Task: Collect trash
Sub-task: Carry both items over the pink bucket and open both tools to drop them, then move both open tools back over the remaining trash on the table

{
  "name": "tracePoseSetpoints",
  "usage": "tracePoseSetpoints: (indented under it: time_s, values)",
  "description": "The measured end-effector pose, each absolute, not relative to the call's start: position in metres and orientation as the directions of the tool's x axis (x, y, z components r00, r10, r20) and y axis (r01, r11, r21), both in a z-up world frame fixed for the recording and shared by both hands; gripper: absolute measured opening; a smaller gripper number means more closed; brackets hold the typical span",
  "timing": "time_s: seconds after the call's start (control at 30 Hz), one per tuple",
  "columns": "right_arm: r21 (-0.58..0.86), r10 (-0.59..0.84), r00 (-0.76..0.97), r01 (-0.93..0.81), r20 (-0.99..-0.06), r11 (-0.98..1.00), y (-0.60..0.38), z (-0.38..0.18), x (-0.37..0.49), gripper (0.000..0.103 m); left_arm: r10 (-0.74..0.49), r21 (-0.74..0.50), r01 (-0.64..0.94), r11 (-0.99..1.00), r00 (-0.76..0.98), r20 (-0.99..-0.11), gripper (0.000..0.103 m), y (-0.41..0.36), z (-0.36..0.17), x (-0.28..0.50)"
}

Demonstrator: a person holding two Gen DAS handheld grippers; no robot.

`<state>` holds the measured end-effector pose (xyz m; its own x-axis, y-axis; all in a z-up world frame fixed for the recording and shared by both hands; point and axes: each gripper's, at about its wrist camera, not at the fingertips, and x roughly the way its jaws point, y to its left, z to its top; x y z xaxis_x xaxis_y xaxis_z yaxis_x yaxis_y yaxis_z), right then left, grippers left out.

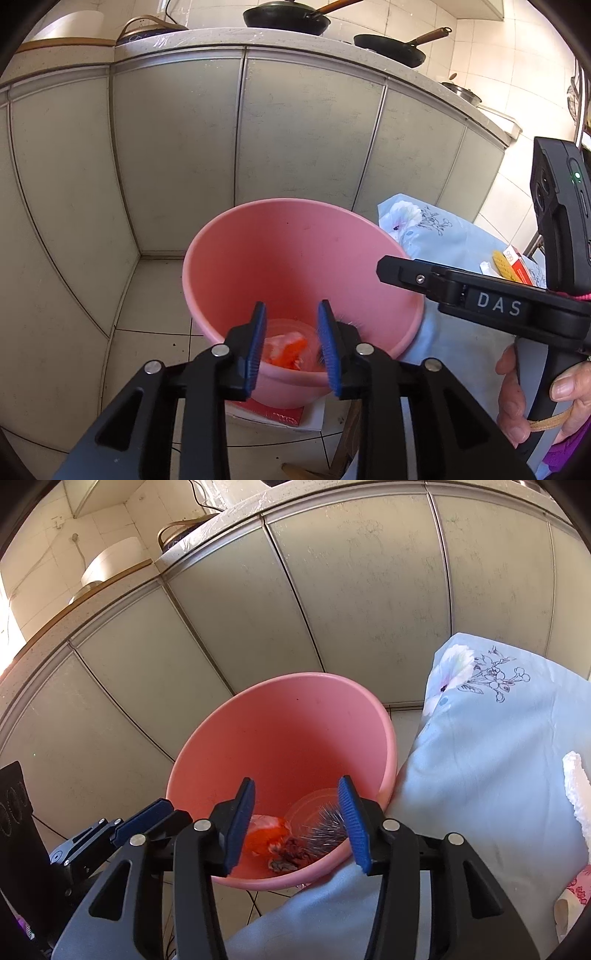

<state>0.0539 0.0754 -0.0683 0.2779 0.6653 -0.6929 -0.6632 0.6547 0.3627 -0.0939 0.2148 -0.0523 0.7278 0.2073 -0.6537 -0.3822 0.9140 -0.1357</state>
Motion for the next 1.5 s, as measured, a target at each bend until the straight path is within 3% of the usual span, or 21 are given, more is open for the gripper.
tracePoseSetpoints:
  time_s: [0.8, 1.5]
  values:
    - [0.253, 0.647, 0.415, -0.682, -0.640, 0.687, 0.007, -0.026, 0.023, 0.048, 0.181, -0.147, -0.343, 0.928, 0.760, -0.624, 0.032, 0.192, -0.024, -0.099]
    - [0.182, 0.549, 0.551, -0.581, -0.628, 0.793, -0.117, -0.017, -0.009, 0.048, 0.056, -0.121, -0.167, 0.979, 0.779, -0.625, 0.032, 0.116, -0.011, -0.065]
